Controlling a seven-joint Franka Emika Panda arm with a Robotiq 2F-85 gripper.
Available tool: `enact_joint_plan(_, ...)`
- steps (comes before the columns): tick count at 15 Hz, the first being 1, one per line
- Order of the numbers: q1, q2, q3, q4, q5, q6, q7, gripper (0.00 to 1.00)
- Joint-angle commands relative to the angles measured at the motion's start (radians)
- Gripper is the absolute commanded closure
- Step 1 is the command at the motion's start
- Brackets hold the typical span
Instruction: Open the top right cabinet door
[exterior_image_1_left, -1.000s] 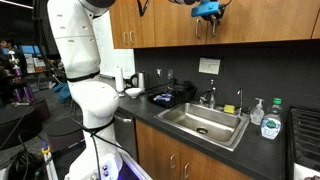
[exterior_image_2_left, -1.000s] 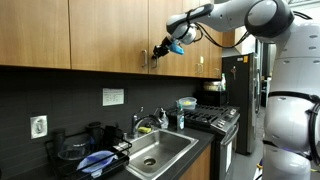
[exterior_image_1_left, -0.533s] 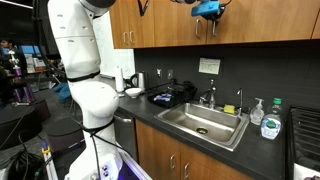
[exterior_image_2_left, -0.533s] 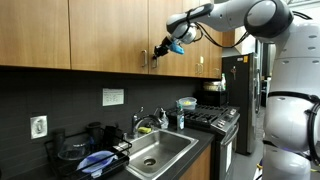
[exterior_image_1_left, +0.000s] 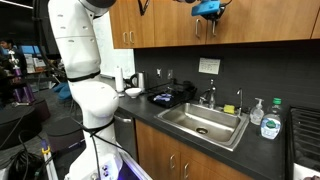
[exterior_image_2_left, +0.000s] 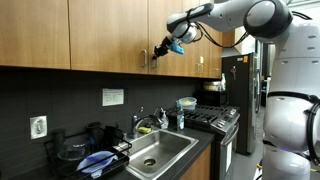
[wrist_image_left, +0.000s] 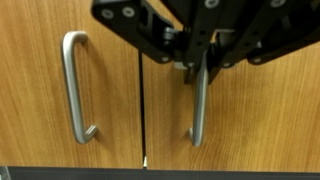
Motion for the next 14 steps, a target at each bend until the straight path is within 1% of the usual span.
enact_joint_plan(1, -0.018, -0.036, 0.021, -0.025, 0.036, -0.068, -0.017, 0.97)
enact_joint_plan(5, -0.019, -0.074, 0.024, -0.064, 0.026, -0.085, -0.011, 0.97)
enact_joint_plan(8, -0.02, -0.113, 0.024, -0.115, 0.015, -0.09, -0.008, 0.97)
enact_joint_plan(14, -0.024, -0.212, 0.016, -0.243, -0.025, -0.043, 0.007, 0.97)
